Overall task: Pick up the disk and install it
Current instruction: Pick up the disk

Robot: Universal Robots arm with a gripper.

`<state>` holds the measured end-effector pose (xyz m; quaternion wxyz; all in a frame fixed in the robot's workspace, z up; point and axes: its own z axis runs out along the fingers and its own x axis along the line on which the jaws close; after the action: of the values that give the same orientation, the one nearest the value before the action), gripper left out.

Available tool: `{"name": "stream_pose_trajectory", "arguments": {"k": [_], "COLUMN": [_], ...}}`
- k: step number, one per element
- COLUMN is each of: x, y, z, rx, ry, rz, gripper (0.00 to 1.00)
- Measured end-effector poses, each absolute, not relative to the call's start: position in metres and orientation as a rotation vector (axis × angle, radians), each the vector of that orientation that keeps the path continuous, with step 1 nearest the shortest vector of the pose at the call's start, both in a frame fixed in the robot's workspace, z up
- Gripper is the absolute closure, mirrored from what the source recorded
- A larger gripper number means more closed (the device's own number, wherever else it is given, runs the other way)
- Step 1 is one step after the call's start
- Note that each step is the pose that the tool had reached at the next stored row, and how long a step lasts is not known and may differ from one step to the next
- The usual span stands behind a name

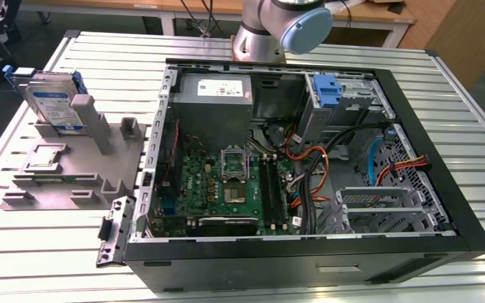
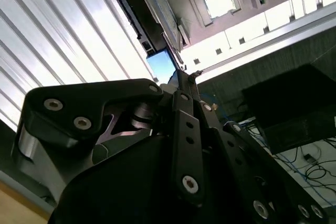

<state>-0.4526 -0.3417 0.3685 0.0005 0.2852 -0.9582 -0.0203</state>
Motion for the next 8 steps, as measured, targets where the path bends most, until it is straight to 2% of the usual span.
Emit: {"name": "stream_pose_trajectory", "arguments": {"k": [8], "x": [-0.4428], "y": [-0.3416], "z": [0.3676], "rx": [0.941], "ry": [-2.995], "rz": [-0.064], "gripper": [0.90]}}
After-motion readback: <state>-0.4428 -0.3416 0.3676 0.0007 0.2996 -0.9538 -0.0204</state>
